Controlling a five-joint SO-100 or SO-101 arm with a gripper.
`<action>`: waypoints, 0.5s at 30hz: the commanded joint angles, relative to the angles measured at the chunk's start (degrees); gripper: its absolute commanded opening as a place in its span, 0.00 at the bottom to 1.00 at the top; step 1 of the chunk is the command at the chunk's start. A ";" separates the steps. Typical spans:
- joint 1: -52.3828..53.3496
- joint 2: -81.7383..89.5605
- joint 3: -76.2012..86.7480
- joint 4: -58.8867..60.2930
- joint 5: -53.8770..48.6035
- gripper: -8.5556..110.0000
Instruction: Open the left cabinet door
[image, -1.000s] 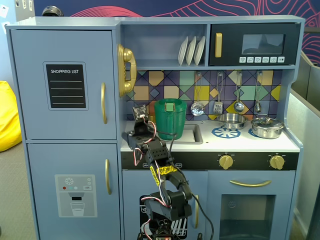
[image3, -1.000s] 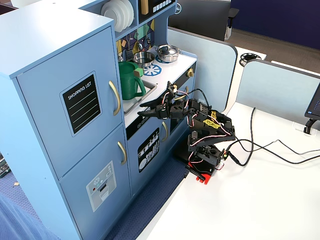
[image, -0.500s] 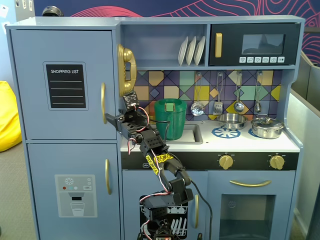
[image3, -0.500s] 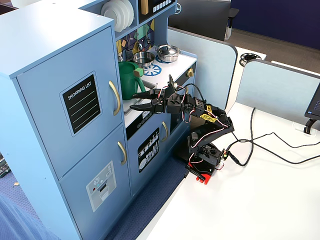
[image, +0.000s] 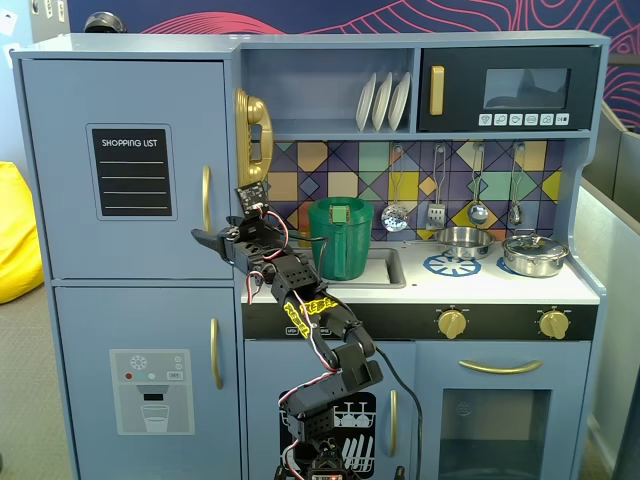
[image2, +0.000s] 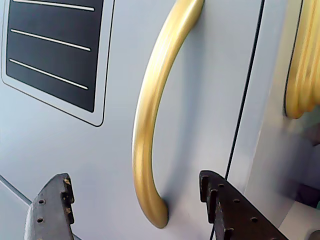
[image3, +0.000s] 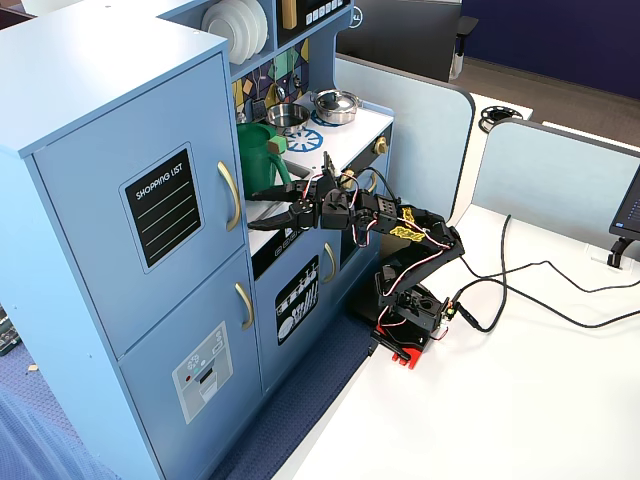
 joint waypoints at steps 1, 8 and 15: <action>-1.14 -2.46 -5.10 -3.16 0.88 0.30; -3.25 -10.20 -10.99 -5.45 -1.05 0.29; -9.32 -14.77 -13.71 -8.35 -6.68 0.27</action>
